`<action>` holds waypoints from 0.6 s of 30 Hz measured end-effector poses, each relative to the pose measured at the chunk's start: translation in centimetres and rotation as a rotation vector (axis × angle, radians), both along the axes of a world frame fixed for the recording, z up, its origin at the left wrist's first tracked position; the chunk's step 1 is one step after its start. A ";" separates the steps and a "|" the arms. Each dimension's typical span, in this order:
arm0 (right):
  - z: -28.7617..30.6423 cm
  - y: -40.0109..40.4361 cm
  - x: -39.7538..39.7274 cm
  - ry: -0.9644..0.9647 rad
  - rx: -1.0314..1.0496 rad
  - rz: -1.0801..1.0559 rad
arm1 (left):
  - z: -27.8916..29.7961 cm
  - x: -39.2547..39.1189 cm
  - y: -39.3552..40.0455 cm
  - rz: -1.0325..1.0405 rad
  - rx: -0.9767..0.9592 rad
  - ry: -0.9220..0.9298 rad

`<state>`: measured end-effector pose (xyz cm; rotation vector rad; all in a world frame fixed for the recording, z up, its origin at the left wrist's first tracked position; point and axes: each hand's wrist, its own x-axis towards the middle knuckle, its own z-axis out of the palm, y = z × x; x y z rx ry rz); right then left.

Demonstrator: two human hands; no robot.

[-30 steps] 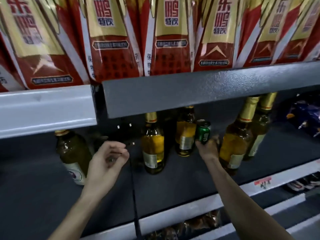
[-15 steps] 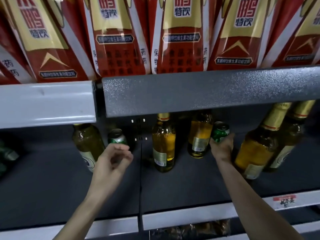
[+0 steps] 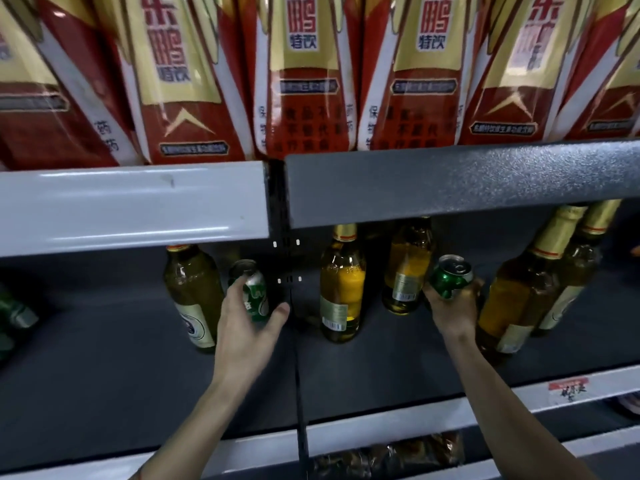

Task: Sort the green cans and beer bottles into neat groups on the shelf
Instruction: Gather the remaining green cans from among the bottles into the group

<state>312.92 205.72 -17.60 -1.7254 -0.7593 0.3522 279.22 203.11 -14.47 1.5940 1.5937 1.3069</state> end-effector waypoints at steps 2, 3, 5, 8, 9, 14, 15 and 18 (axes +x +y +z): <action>-0.2 -0.4 -0.2 -0.050 -0.021 -0.005 | 0.0 0.1 0.3 0.027 0.006 0.036; -0.2 -0.7 -0.2 -0.066 -0.033 0.009 | 0.0 0.2 0.4 0.030 0.009 0.037; -0.1 -1.0 -0.4 -0.082 -0.052 0.036 | -0.1 0.6 0.8 0.013 0.002 0.031; 0.2 -1.6 -1.0 -0.089 -0.050 0.029 | -0.4 1.2 1.4 -0.008 -0.036 0.009; 0.3 -1.8 -1.3 -0.090 -0.046 0.026 | -0.5 1.3 1.7 -0.005 -0.048 -0.007; 1.0 -3.1 -2.2 -0.145 0.013 0.007 | -1.0 1.7 3.4 0.037 -0.032 -0.077; 1.2 -3.3 -2.3 -0.153 0.023 0.005 | -1.0 1.8 3.6 0.045 -0.032 -0.080; 1.7 -4.1 -2.6 -0.156 0.044 -0.002 | -1.3 2.0 4.5 0.077 -0.041 -0.076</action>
